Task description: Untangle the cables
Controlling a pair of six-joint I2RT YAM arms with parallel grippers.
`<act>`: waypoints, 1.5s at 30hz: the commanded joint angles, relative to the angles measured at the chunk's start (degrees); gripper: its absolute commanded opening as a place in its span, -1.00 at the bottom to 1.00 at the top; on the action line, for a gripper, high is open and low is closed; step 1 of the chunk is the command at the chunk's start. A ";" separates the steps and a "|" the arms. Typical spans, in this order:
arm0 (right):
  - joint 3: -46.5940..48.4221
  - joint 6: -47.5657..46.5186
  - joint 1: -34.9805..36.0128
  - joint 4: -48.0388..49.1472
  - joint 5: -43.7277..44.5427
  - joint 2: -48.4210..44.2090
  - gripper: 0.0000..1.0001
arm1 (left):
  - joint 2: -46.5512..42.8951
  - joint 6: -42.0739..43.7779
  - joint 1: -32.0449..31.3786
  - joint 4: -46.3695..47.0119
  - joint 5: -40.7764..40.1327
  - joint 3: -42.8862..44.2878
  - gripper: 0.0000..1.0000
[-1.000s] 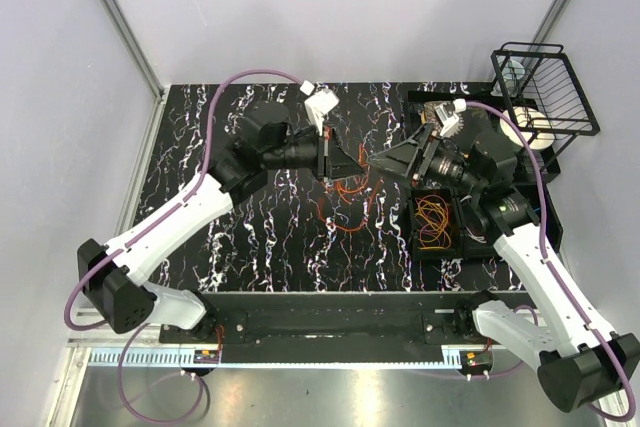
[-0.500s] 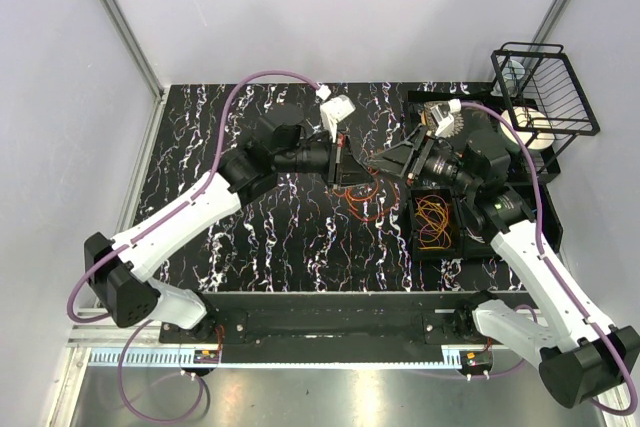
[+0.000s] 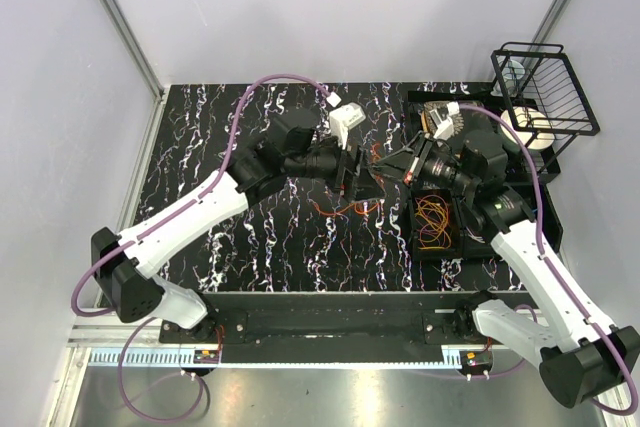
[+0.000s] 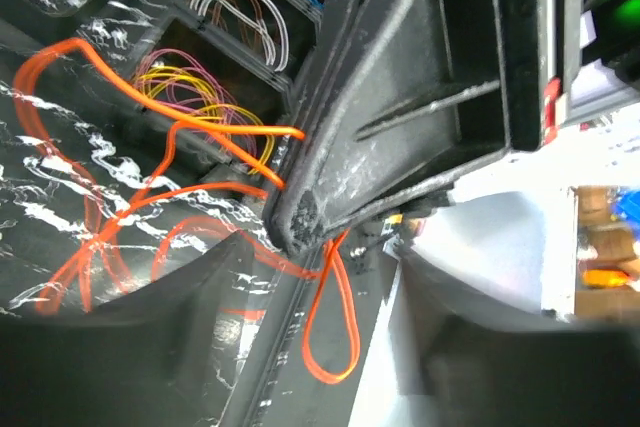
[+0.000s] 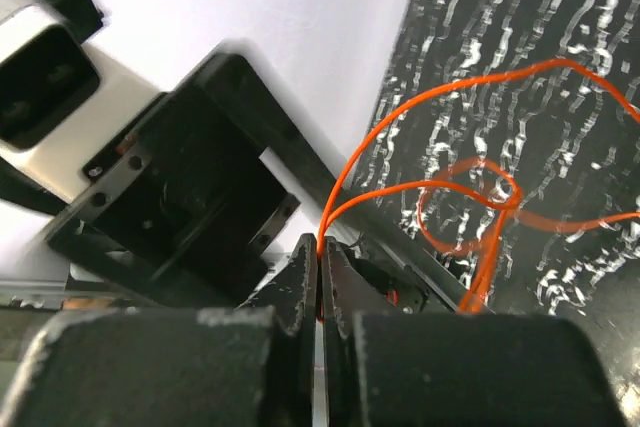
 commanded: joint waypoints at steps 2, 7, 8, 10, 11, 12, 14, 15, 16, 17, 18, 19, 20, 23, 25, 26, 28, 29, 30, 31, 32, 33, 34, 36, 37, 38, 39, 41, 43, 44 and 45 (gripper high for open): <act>8.81 -6.59 0.45 -9.43 5.21 -0.01 -1.00 | -4.52 1.90 -0.31 -4.80 -9.30 0.06 0.98; 16.22 -11.97 0.36 -17.90 12.41 1.58 -1.00 | -13.23 2.61 0.66 -9.47 -19.40 -6.54 0.98; 18.23 -13.28 0.37 -19.91 13.38 2.28 -1.00 | -16.37 2.52 0.92 -11.13 -20.81 -8.46 0.97; 20.26 -15.04 0.37 -23.07 16.88 2.98 -1.00 | -19.38 2.26 1.80 -13.07 -25.36 -10.06 0.97; 22.10 -15.40 0.37 -24.14 18.21 3.51 -1.00 | -22.27 2.17 1.98 -15.17 -26.87 -11.63 0.98; 22.99 -15.92 0.37 -25.10 19.62 3.77 -1.00 | -23.51 2.08 2.24 -16.15 -28.37 -12.34 0.97; 25.18 -17.32 0.37 -27.39 23.75 4.30 -1.00 | -27.28 1.91 2.77 -18.78 -31.80 -14.53 0.97; 25.89 -17.68 0.28 -28.10 25.16 4.39 -1.00 | -28.52 1.91 3.03 -19.49 -33.81 -15.24 0.98; 26.68 -18.12 0.28 -28.89 28.13 4.48 -1.00 | -29.67 1.73 3.29 -20.19 -36.79 -16.03 0.98; 28.17 -18.91 0.36 -30.37 29.72 4.74 -1.00 | -31.68 1.38 3.30 -21.76 -38.56 -17.26 0.98; 28.96 -19.26 0.28 -31.17 31.48 4.83 -1.00 | -32.57 1.12 3.38 -22.65 -40.41 -17.79 0.97; 29.75 -19.62 0.36 -32.05 35.50 4.92 -1.00 | -33.45 0.85 3.56 -23.44 -43.38 -18.32 0.98; 31.07 -19.79 0.37 -33.88 37.37 4.83 -1.00 | -34.94 0.59 3.65 -24.84 -44.54 -19.20 0.97; 32.66 -20.50 0.37 -36.53 47.38 4.31 -1.00 | -37.40 0.41 3.65 -26.34 -46.49 -21.31 0.98; 33.28 -20.59 0.37 -38.64 54.74 3.78 -1.00 | -38.29 0.32 3.65 -26.88 -47.10 -22.45 0.98; 33.45 -20.33 0.37 -39.26 57.23 3.08 -1.00 | -38.99 0.24 3.65 -27.57 -47.45 -23.50 0.97; 33.28 -19.54 0.37 -40.40 64.32 2.29 -1.00 | -39.34 0.06 3.65 -28.19 -48.59 -24.39 0.98; 32.76 -19.36 0.37 -40.67 66.46 1.33 -1.00 | -39.69 -0.03 3.65 -28.72 -49.03 -25.26 0.97; 32.40 -19.27 0.37 -40.84 68.65 0.79 -1.00 | -39.87 -0.12 3.56 -28.81 -49.21 -25.71 0.97; 32.14 -18.83 0.28 -41.54 72.85 0.53 -1.00 | -40.13 -0.03 3.65 -28.90 -49.21 -26.67 0.97; 32.05 -18.57 0.36 -41.98 75.07 -0.17 -1.00 | -40.40 -0.12 3.65 -28.81 -49.13 -27.03 0.97; 32.05 -18.30 0.28 -42.51 77.18 -0.44 -1.00 | -40.49 -0.12 3.65 -28.72 -49.04 -27.46 0.97; 31.87 -18.21 0.36 -43.21 81.38 -0.62 -1.00 | -40.75 -0.20 3.65 -28.72 -49.04 -28.34 0.97; 31.79 -18.30 0.37 -43.83 85.97 -0.62 -1.00 | -41.19 -0.90 3.65 -28.81 -49.56 -28.79 0.97; 31.78 -18.21 0.28 -44.36 90.25 -0.62 -1.00 | -41.37 -0.73 3.65 -28.38 -49.30 -28.96 0.97; 31.61 -18.13 0.28 -44.62 92.47 -0.53 -1.00 | -41.80 -0.64 3.56 -28.37 -49.04 -29.05 0.97; 31.52 -17.86 0.28 -44.80 94.50 -0.70 -1.00 | -41.89 -0.56 3.65 -28.29 -49.04 -29.05 0.98; 31.09 -16.29 0.28 -45.24 100.38 -1.23 -1.00 | -42.51 -0.64 3.65 -27.76 -49.48 -29.66 0.97; 30.38 -14.62 0.28 -45.15 105.90 -1.93 -1.00 | -43.03 -0.56 3.56 -26.88 -49.39 -30.63 0.98; 29.59 -13.91 0.28 -45.24 107.77 -2.63 -1.00 | -43.30 -0.56 3.56 -26.79 -49.30 -30.72 0.97; 29.15 -13.21 0.28 -45.15 109.70 -2.90 -1.00 | -43.30 -0.56 3.56 -26.88 -49.30 -30.63 0.97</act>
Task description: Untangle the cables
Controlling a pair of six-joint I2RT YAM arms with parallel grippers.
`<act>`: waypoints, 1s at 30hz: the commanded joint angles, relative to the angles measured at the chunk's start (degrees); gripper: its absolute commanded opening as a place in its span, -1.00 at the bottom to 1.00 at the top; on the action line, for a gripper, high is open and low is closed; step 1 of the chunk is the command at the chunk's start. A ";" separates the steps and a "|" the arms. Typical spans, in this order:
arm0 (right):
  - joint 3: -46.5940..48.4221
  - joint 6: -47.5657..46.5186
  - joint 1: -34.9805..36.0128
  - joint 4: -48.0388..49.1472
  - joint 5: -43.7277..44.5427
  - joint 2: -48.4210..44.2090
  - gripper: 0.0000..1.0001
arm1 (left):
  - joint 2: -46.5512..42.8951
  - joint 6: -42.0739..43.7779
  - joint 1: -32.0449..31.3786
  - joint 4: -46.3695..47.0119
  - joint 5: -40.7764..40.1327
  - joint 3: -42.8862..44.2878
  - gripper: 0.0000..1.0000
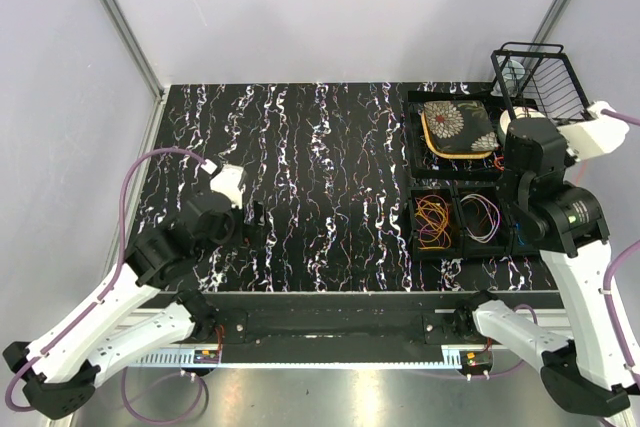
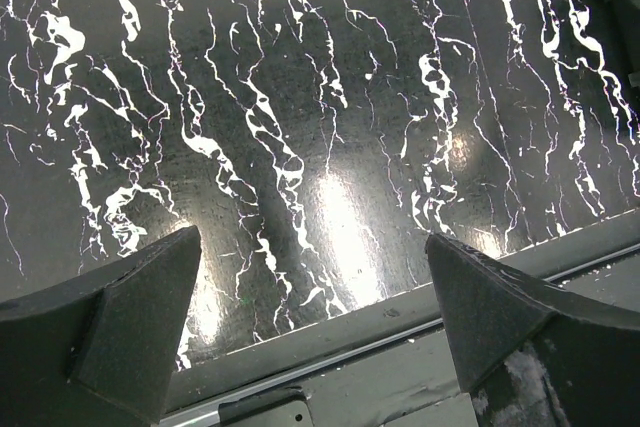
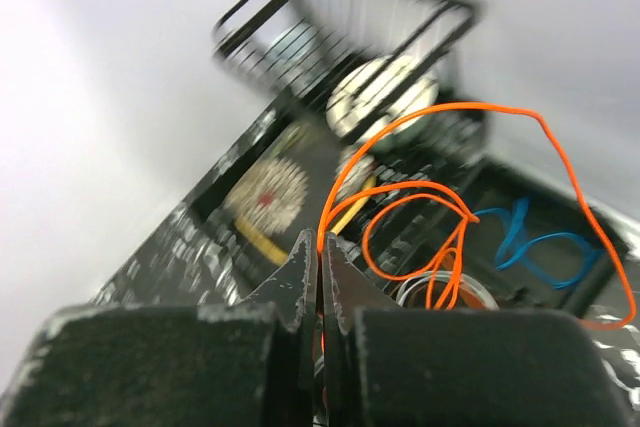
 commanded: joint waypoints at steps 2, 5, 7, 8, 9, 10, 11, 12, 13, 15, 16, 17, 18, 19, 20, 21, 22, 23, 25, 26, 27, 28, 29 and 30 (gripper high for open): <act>-3.02 5.99 0.15 -0.41 20.88 -2.90 -1.00 | -1.47 -0.27 0.19 2.91 -2.07 -0.71 0.97; -5.48 8.10 -0.03 -0.24 27.56 -3.35 -1.00 | -1.64 -0.36 0.19 3.09 -2.07 -0.97 0.97; -6.80 8.54 -1.08 -0.23 30.03 -3.26 -1.00 | -1.47 -0.18 0.11 3.18 -2.07 -0.89 0.98; -7.25 8.72 -1.87 -0.15 30.04 -2.82 -1.00 | -1.38 -0.18 0.11 3.35 -2.07 -0.97 0.97; -7.78 9.07 -3.01 -0.32 28.82 -2.73 -1.00 | -1.21 -0.27 0.19 3.35 -2.16 -0.97 0.97; -8.82 10.20 -6.41 -0.41 26.89 -2.47 -1.00 | -1.03 -0.27 0.20 3.35 -2.16 -0.97 0.97; -9.27 10.56 -9.23 -0.32 24.35 -2.21 -1.00 | -0.77 -0.18 0.11 3.27 -2.16 -1.06 0.97; -9.71 10.39 -12.04 0.02 17.28 -1.77 -1.00 | -0.68 -0.18 0.11 3.18 -2.16 -0.98 0.97; -10.85 7.17 -14.77 2.81 13.55 -0.55 -1.00 | -0.59 -0.27 0.11 3.26 -2.25 -0.97 0.97; -11.82 5.03 -23.82 4.77 3.21 1.04 -1.00 | -0.50 -0.36 0.11 3.26 -2.42 -0.97 0.97; -12.43 4.60 -26.72 5.12 -0.25 2.70 -1.00 | -0.59 -0.36 0.11 3.18 -2.51 -1.06 0.97; -12.79 4.68 -30.58 5.13 -3.33 3.41 -1.00 | -0.59 -0.36 0.19 3.26 -2.51 -1.15 0.97; -13.05 5.37 -32.18 5.13 -7.80 4.20 -1.00 | -0.50 -0.45 0.11 3.26 -2.68 -1.06 0.97; -13.84 5.73 -33.07 5.30 -9.32 5.25 -1.00 | -0.41 -0.45 0.11 3.26 -2.69 -1.15 0.98; -14.28 5.99 -34.21 5.48 -10.47 5.70 -1.00 | -0.33 -0.36 0.11 3.26 -2.77 -1.06 0.98; -14.81 6.08 -34.39 6.70 -12.22 5.88 -1.00 | -0.15 -0.45 0.11 3.18 -2.77 -1.06 0.98; -16.03 6.09 -34.57 7.49 -12.58 5.97 -1.00 | 0.02 -0.36 0.19 3.26 -2.77 -1.06 0.97; -16.65 6.26 -34.74 8.11 -13.11 5.97 -1.00 | 0.03 -0.45 0.11 3.26 -2.86 -1.06 0.97; -17.70 6.35 -35.27 9.52 -13.82 6.23 -1.00 | 0.46 -0.45 0.19 3.18 -2.86 -1.15 0.97; -17.89 6.35 -35.36 9.69 -13.91 6.32 -1.00 | 0.55 -0.45 0.20 3.18 -2.86 -1.06 0.97; -17.97 6.61 -35.62 10.13 -14.08 6.67 -1.00 | 0.64 -0.36 0.20 3.26 -2.95 -1.15 0.97; -18.06 6.61 -35.71 10.31 -14.34 7.28 -1.00 | 0.81 -0.45 0.11 3.09 -2.95 -1.15 0.97; -17.98 6.53 -35.80 10.57 -15.13 7.63 -1.00 | 0.82 -0.45 0.19 3.09 -3.04 -1.06 0.98; -17.80 6.96 -35.89 10.75 -15.48 7.90 -1.00 | 0.99 -0.45 0.11 3.18 -3.04 -1.15 0.98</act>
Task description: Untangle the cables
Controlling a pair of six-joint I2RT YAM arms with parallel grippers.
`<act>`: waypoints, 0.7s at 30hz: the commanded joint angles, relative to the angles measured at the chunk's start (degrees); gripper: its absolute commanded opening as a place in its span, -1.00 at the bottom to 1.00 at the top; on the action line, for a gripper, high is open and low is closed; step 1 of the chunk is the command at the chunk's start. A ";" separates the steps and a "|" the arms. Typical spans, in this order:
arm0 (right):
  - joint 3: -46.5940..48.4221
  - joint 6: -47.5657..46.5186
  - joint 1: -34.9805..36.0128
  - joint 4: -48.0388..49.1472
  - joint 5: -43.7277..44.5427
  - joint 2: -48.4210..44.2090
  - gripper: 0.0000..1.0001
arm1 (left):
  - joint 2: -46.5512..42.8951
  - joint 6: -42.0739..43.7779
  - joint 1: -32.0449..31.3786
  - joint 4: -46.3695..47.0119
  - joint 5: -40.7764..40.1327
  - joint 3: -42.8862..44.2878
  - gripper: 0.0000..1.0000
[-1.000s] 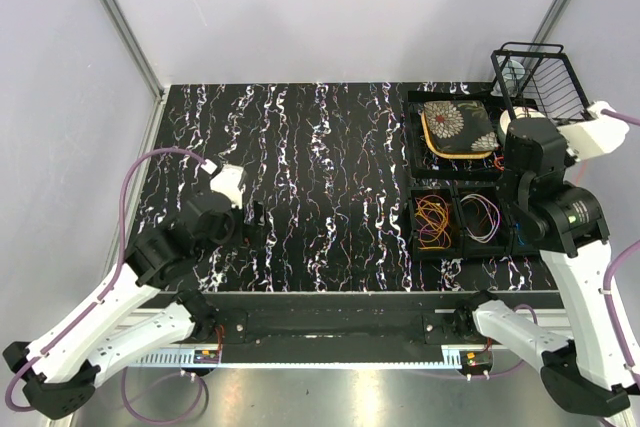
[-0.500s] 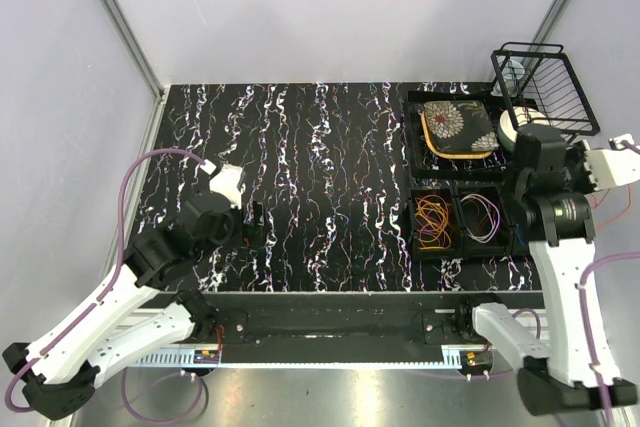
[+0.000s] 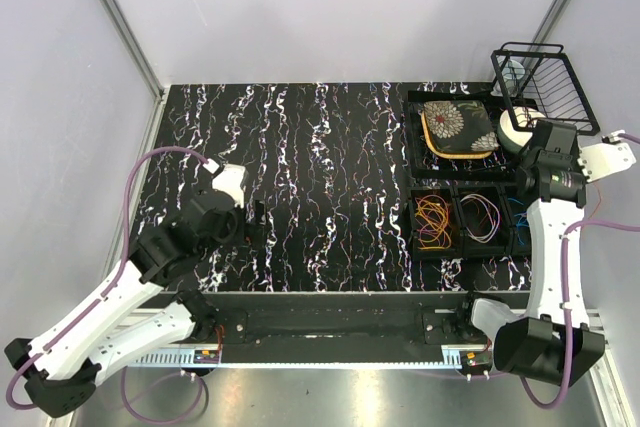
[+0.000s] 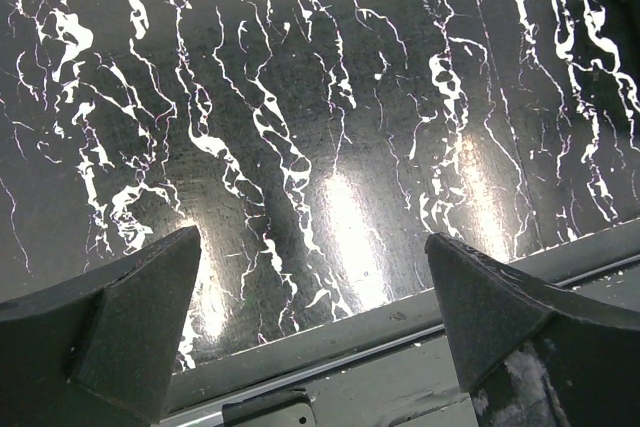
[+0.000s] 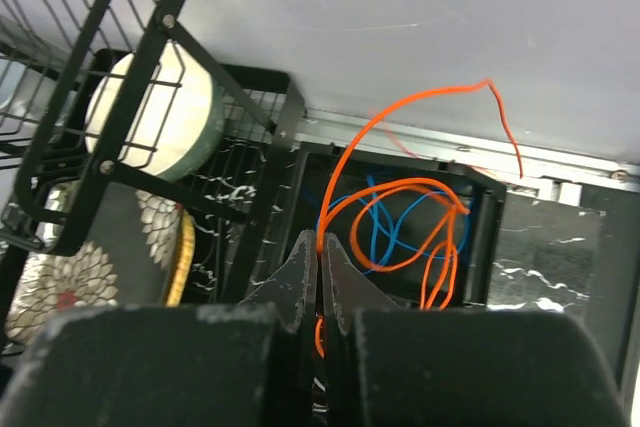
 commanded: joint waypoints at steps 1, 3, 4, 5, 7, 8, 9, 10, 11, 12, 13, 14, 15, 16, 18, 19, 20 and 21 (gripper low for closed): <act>1.45 1.41 -0.68 4.00 -3.83 1.10 -1.00 | 0.53 -0.43 0.19 2.89 -2.08 -0.78 0.97; 3.56 1.50 -0.68 4.08 -6.30 1.28 -1.00 | 0.88 -0.34 0.11 2.89 -2.16 -0.60 0.97; 4.18 1.59 -0.68 4.08 -6.74 1.28 -1.00 | 0.97 -0.34 0.19 2.89 -2.25 -0.69 0.97; 4.80 1.68 -0.76 4.26 -7.09 1.11 -1.00 | 1.06 -0.34 0.20 2.89 -2.16 -0.60 0.97; 6.38 1.24 -0.68 4.08 -7.09 0.84 -1.00 | 1.06 -0.34 0.20 2.80 -2.34 -0.60 0.97; 6.91 1.15 -0.68 4.00 -7.70 0.76 -1.00 | 0.97 -0.34 0.20 2.72 -2.34 -0.60 0.98; 7.69 0.80 -0.68 3.74 -8.32 0.32 -1.00 | 0.80 -0.42 0.20 2.89 -2.43 -0.69 0.98; 8.05 0.45 -0.68 3.91 -9.02 0.05 -1.00 | 0.62 -0.34 0.11 2.89 -2.43 -0.69 0.97; 8.40 0.01 -0.76 3.91 -10.51 -0.12 -1.00 | 0.53 -0.25 0.19 2.98 -2.34 -0.69 0.97; 9.19 -0.60 -0.68 3.91 -11.13 -0.47 -1.00 | 0.53 -0.34 0.11 3.07 -2.34 -0.78 0.97; 9.54 -0.78 -0.68 4.00 -11.66 -0.74 -1.00 | 0.71 -0.25 0.19 3.07 -2.25 -0.69 0.97; 9.90 -1.31 -0.68 4.08 -12.62 -0.91 -1.00 | 0.80 -0.25 0.20 2.89 -2.16 -0.69 0.98; 10.60 -1.75 -0.68 4.35 -12.89 -1.26 -1.00 | 0.71 -0.16 0.11 3.07 -2.08 -0.78 0.98; 10.95 -2.19 -0.68 4.61 -13.24 -1.53 -1.00 | 0.80 -0.16 0.19 2.98 -2.08 -0.78 0.97; 12.00 -2.72 -0.68 4.35 -13.25 -1.88 -1.00 | 0.80 -0.25 0.11 3.07 -2.08 -0.78 0.97; 12.36 -2.89 -0.68 4.09 -13.16 -1.88 -1.00 | 0.80 -0.16 0.11 3.07 -2.08 -0.69 0.97; 12.53 -3.15 -0.76 4.08 -13.51 -1.88 -1.00 | 0.71 -0.25 0.19 3.07 -2.16 -0.69 0.97; 12.80 -3.24 -0.68 4.00 -13.68 -2.06 -1.00 | 0.54 -0.25 0.11 2.98 -2.08 -0.69 0.97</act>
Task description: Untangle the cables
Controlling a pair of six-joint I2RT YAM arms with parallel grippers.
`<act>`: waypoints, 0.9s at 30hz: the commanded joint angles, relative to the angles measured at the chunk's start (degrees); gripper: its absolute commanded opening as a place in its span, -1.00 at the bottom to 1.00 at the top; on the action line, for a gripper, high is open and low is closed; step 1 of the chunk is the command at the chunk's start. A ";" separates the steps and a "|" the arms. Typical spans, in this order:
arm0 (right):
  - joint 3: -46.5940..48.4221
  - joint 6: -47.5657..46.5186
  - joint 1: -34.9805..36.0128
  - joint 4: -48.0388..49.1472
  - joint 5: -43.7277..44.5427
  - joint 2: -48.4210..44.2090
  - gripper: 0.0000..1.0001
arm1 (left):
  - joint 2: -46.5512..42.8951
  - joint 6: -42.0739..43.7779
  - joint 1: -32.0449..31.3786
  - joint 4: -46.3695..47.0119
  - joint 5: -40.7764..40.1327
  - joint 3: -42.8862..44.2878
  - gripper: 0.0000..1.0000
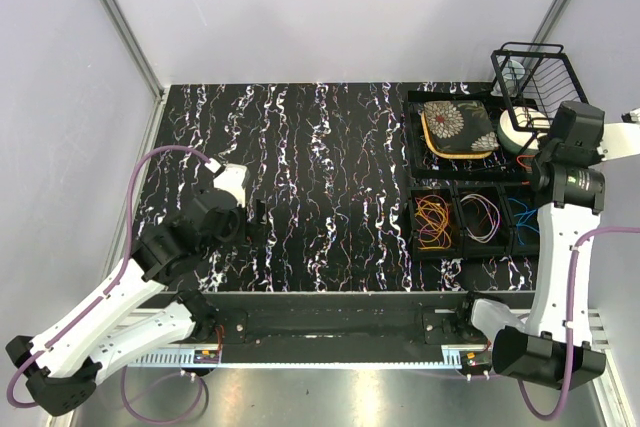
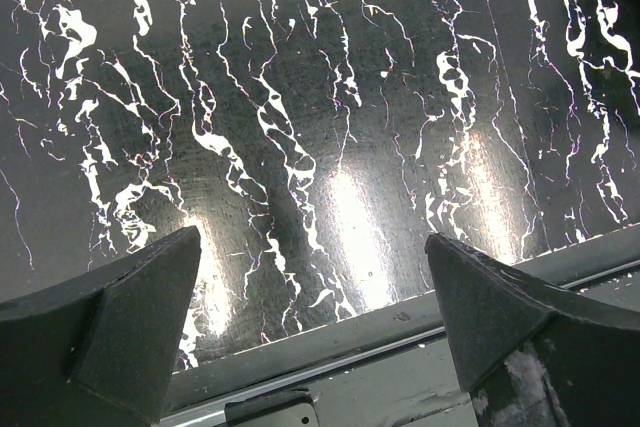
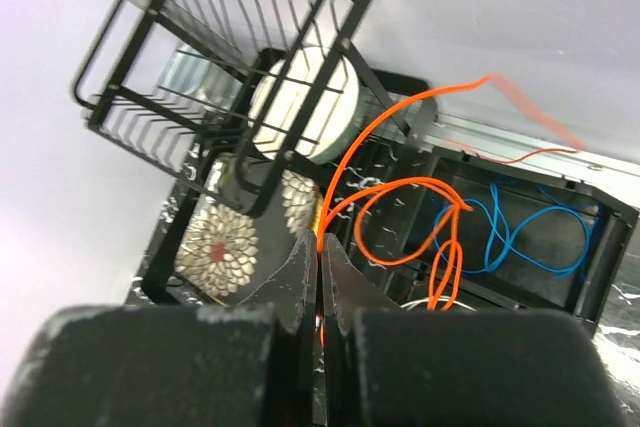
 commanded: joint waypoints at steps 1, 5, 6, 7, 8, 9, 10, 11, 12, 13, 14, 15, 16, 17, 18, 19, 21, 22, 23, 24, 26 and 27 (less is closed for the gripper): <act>3.29 -1.95 -0.20 1.44 -1.93 -1.44 -1.00 | -0.60 -0.16 0.19 3.05 -1.73 -0.78 0.97; 5.57 -3.97 -0.20 1.97 -2.90 -1.27 -1.00 | -0.52 -0.25 0.20 3.05 -1.73 -0.78 0.98; 6.36 -4.06 -0.28 1.71 -2.72 -1.18 -1.00 | -0.52 -0.16 0.11 2.96 -1.64 -0.78 0.97; 6.54 -3.98 -0.28 1.53 -2.55 -1.27 -1.00 | -0.52 -0.25 0.19 3.05 -1.64 -0.78 0.97; 6.54 -3.80 -0.20 1.44 -2.63 -1.36 -1.00 | -0.25 -0.16 0.20 3.05 -1.64 -0.87 0.97; 6.20 -3.54 -0.28 1.18 -2.63 -1.36 -1.00 | -0.34 -0.25 0.11 3.05 -1.64 -0.78 0.98; 5.76 -3.02 -0.20 1.00 -3.15 -1.44 -1.00 | -0.25 -0.16 0.19 3.05 -1.64 -0.78 0.97; 4.27 -2.58 -0.20 1.00 -3.51 -1.71 -1.00 | -0.25 -0.16 0.20 3.05 -1.64 -0.78 0.97; 3.39 -2.31 -0.28 1.17 -3.95 -1.80 -1.00 | -0.16 -0.25 0.20 3.05 -1.64 -0.87 0.97; 2.42 -1.61 -0.20 1.26 -3.95 -1.88 -1.00 | -0.16 -0.16 0.11 3.05 -1.64 -0.78 0.98; 0.33 -1.52 -0.20 1.52 -4.04 -2.32 -1.00 | -0.16 -0.16 0.19 3.05 -1.64 -0.78 0.97; -0.91 -0.73 -0.20 1.88 -4.04 -2.50 -1.00 | -0.08 -0.25 0.11 3.05 -1.64 -0.78 0.98; -3.62 -0.38 -0.28 3.27 -4.21 -2.76 -1.00 | 0.01 -0.16 0.11 3.05 -1.55 -0.87 0.97; -5.04 -0.20 -0.20 4.16 -4.48 -2.85 -1.00 | 0.01 -0.16 0.19 3.05 -1.55 -0.78 0.97; -6.28 0.50 -0.20 4.60 -4.74 -2.76 -1.00 | 0.01 -0.16 0.20 3.05 -1.55 -0.78 0.97; -8.64 0.85 -0.20 5.65 -5.00 -2.42 -1.00 | 0.10 -0.25 0.11 3.05 -1.55 -0.78 0.97; -10.76 1.82 -0.20 6.27 -4.75 -1.89 -1.00 | 0.01 -0.25 0.19 2.96 -1.64 -0.87 0.98; -12.60 2.00 -0.20 6.80 -4.48 -1.71 -1.00 | 0.01 -0.16 0.11 3.05 -1.64 -0.87 0.97; -13.49 2.00 -0.20 7.32 -4.30 -1.62 -1.00 | 0.01 -0.16 0.11 3.05 -1.64 -0.87 0.97; -14.28 2.09 -0.20 8.11 -3.95 -1.53 -1.00 | 0.10 -0.25 0.19 2.96 -1.73 -0.87 0.98; -15.95 1.82 -0.20 8.73 -3.78 -1.53 -1.00 | 0.10 -0.16 0.11 3.05 -1.64 -0.87 0.98; -16.22 1.74 -0.28 9.00 -3.69 -1.53 -1.00 | 0.10 -0.16 0.11 3.05 -1.64 -0.87 0.98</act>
